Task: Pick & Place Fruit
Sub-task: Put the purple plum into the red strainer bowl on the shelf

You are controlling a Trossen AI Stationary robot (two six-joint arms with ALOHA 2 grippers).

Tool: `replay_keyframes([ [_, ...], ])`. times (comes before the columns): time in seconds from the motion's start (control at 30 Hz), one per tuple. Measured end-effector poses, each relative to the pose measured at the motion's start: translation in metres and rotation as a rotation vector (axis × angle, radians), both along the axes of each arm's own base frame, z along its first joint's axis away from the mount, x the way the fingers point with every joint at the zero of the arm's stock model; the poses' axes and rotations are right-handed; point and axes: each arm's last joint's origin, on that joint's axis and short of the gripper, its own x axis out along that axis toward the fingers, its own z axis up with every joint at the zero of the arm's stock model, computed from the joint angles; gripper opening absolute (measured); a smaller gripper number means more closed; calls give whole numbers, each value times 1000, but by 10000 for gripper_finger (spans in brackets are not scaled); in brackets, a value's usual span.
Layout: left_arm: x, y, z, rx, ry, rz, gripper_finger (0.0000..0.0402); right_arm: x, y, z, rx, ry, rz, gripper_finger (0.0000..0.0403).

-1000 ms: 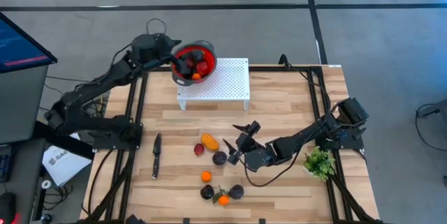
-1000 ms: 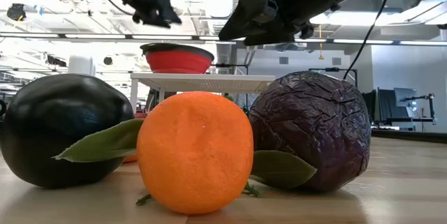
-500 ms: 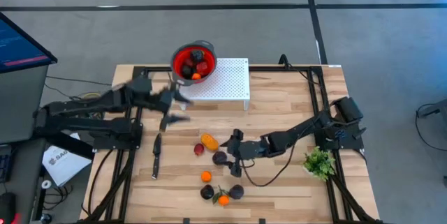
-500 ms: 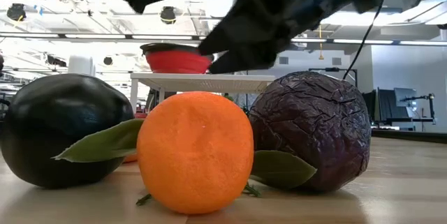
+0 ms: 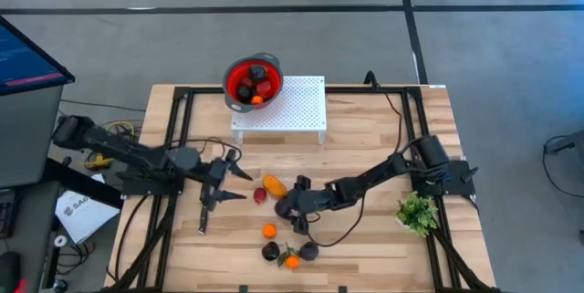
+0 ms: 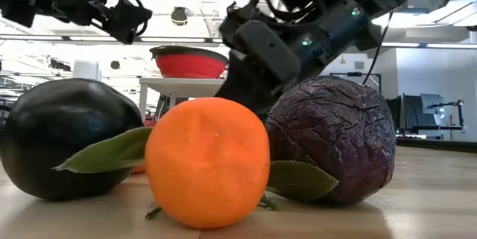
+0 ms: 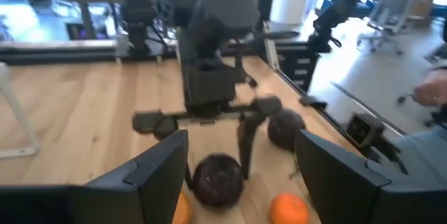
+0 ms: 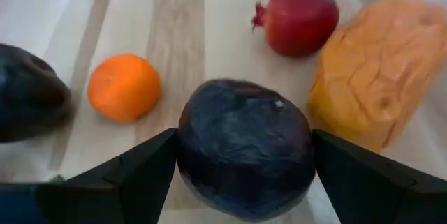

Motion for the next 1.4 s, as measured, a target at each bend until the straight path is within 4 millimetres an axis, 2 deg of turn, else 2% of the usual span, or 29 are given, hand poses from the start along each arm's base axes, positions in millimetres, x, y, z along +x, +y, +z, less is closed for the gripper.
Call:
replay_keyframes([
  [0.2, 1, -7, -7, 23, 3, 40, 243, -1, 3, 2, 14, 2, -8, 266],
  [0.37, 8, -12, -11, 62, -27, 23, 235, -7, 13, 21, -39, -11, -23, 223],
  [0.47, 14, -14, -10, 89, -87, 17, 232, -8, 20, 41, -164, -50, -51, 223],
  [0.6, 22, -10, -5, 25, -182, 65, 235, -6, 30, 67, -475, -73, -134, 239],
  [0.7, 25, -2, -3, -42, -211, 112, 253, -2, 32, 83, -681, -73, -193, 242],
  [0.77, 26, 3, -2, -57, -210, 139, 274, 2, 29, 91, -749, -73, -213, 242],
  [0.93, 28, 8, -1, -53, -213, 161, 341, 11, 12, 99, -789, -63, -237, 243],
  [1.07, 38, 8, 0, -45, -200, 226, 382, 16, -3, 100, -783, -52, -275, 243],
  [1.23, 57, 10, -7, -17, -146, 380, 396, 20, -10, 102, -782, -70, -291, 243],
  [1.4, 75, 8, -8, -6, -125, 437, 397, 20, -8, 103, -796, -80, -274, 243],
])
